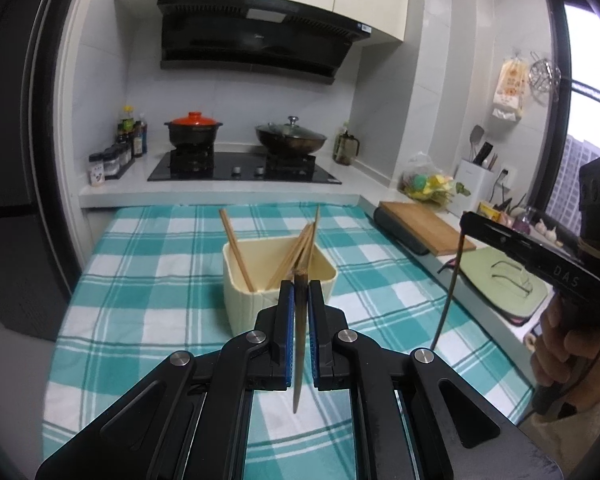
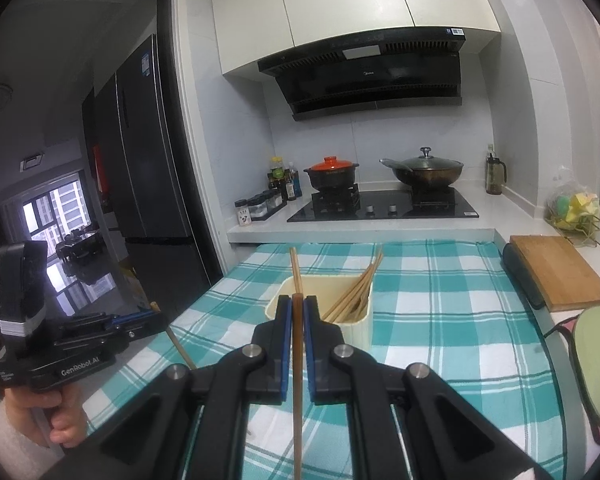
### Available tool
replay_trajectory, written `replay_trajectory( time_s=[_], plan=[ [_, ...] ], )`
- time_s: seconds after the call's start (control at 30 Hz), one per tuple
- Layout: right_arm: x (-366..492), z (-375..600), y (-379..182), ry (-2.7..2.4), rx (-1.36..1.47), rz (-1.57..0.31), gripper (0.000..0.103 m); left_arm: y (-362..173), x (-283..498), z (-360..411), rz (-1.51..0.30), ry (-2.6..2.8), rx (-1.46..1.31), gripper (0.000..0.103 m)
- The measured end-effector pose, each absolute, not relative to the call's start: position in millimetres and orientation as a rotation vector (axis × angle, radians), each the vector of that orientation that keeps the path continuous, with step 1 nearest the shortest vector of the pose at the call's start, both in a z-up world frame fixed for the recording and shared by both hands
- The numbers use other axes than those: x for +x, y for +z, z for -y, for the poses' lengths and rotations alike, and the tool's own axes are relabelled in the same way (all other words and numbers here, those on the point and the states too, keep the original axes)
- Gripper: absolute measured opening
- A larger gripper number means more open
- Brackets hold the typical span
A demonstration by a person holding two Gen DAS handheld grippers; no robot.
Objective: Organize utensils
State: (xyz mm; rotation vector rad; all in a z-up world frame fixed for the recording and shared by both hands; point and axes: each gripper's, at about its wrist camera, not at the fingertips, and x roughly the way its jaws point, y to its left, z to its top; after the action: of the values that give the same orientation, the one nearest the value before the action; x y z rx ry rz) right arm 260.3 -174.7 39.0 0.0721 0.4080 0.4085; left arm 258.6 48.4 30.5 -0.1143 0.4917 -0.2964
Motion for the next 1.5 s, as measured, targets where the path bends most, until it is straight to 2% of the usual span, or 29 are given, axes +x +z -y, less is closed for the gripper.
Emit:
replay_trajectory(
  time_s=[0.27,0.43,0.63,0.9,0.93,1.0,1.07,1.13,1.17,1.2,1.23,1.27,1.3,1.37,1.5],
  plan=[
    [331.7,155.2,110.8,0.415,0.078,-0.29,0.006,104.1,328.6,-58.5,-0.389,-0.269,-0.119,0.005],
    [390.6,140.4,131.2,0.368,0.07,-0.219,0.006,104.0,387.3,-53.7,-0.38,-0.223,-0.109,0.005],
    [458.7,131.2,92.0,0.35,0.086,-0.286,0.006,54.9,445.3,-47.2,-0.509,-0.205,-0.119,0.005],
    [519.7,120.7,10.0,0.405,0.087,-0.548,0.007,-0.3,482.5,-43.6,-0.67,-0.176,-0.106,0.007],
    [525.9,118.6,3.6,0.41,0.084,-0.584,0.007,-1.4,484.0,-44.8,-0.677,-0.171,-0.104,0.012],
    [532.4,117.0,-1.1,0.395,0.086,-0.614,0.007,3.2,479.5,-46.9,-0.669,-0.155,-0.1,0.03],
    [530.3,118.7,7.8,0.388,0.093,-0.605,0.01,16.4,465.1,-49.3,-0.62,-0.139,-0.087,0.058],
    [523.8,121.9,22.7,0.391,0.103,-0.571,0.035,31.8,449.2,-50.1,-0.565,-0.116,-0.065,0.072],
    [517.1,125.2,33.2,0.391,0.104,-0.55,0.04,40.9,438.1,-50.0,-0.535,-0.102,-0.056,0.082],
    [510.2,128.6,42.2,0.386,0.103,-0.528,0.045,48.9,427.1,-49.8,-0.51,-0.088,-0.047,0.087],
    [501.7,131.7,52.4,0.381,0.099,-0.507,0.045,56.8,412.9,-47.9,-0.482,-0.067,-0.033,0.098],
    [490.0,135.1,63.1,0.375,0.092,-0.491,0.045,63.3,399.1,-45.5,-0.453,-0.043,-0.016,0.103],
    [479.1,138.0,71.7,0.369,0.087,-0.481,0.049,68.2,385.8,-41.3,-0.424,-0.016,0.006,0.103],
    [453.3,143.9,85.8,0.349,0.082,-0.468,0.066,72.0,356.1,-28.8,-0.369,0.038,0.066,0.103],
    [397.3,155.2,93.1,0.339,0.093,-0.458,0.084,61.7,314.7,-10.0,-0.391,0.094,0.104,0.103]
  ],
)
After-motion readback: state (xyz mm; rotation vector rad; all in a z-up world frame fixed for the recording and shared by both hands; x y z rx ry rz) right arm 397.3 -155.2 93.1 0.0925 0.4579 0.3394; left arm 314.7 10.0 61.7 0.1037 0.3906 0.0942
